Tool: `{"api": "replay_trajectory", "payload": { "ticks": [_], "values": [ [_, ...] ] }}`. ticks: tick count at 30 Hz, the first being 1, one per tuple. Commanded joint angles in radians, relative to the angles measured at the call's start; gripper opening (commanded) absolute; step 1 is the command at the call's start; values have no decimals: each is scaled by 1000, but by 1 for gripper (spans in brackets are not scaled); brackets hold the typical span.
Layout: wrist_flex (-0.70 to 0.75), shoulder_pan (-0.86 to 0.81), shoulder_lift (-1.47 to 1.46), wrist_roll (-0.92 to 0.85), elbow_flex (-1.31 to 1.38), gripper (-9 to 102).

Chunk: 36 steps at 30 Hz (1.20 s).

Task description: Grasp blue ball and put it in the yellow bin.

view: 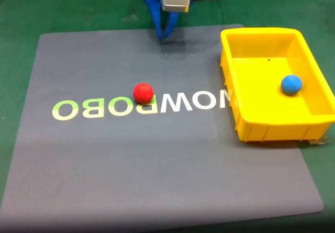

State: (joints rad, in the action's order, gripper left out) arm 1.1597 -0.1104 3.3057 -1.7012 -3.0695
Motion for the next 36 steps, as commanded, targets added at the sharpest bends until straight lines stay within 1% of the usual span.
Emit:
{"api": "replay_trajectory", "payload": {
  "ticks": [1,6,36],
  "values": [
    [40,6,15,25,-29,0],
    [218,32,18,52,-31,0],
    [216,48,6,28,-31,0]
  ]
}}
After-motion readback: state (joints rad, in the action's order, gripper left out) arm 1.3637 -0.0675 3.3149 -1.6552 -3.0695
